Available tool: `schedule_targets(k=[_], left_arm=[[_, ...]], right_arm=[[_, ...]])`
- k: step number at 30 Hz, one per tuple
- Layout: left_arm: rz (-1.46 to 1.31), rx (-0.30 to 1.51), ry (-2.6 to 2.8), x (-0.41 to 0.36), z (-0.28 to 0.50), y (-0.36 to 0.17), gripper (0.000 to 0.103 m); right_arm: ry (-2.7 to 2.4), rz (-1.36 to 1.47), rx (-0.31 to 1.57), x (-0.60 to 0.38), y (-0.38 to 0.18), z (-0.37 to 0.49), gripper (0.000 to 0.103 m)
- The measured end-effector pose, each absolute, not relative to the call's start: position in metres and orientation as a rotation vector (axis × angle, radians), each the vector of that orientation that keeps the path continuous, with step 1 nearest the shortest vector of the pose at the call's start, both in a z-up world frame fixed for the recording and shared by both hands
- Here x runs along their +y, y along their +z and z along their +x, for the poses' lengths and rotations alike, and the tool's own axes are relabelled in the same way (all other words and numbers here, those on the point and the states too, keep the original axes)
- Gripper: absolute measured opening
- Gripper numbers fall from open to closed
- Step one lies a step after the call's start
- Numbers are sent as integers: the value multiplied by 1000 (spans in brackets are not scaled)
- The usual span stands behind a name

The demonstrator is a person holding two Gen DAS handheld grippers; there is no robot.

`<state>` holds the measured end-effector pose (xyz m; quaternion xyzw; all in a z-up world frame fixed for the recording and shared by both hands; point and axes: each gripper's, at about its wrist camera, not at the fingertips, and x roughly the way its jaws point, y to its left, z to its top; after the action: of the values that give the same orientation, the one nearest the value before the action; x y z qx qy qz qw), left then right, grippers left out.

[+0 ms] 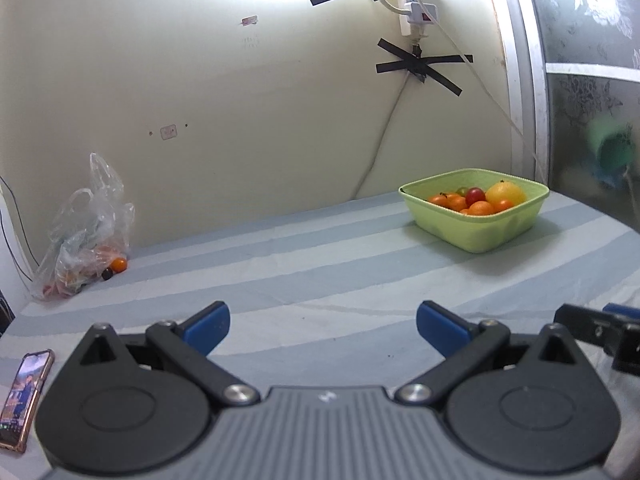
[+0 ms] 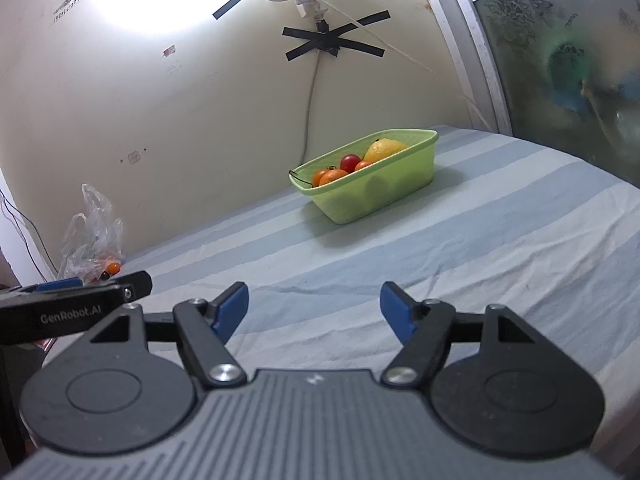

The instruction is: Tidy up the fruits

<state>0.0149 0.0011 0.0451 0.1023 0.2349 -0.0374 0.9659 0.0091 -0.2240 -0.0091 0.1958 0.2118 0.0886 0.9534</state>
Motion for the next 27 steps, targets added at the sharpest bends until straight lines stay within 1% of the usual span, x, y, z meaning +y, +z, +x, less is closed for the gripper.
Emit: schedule_targets(k=[27], left_arm=[[246,569,-103,-12,14,32,103]], right_arm=[[171,445,436,-235,-14,9,76]])
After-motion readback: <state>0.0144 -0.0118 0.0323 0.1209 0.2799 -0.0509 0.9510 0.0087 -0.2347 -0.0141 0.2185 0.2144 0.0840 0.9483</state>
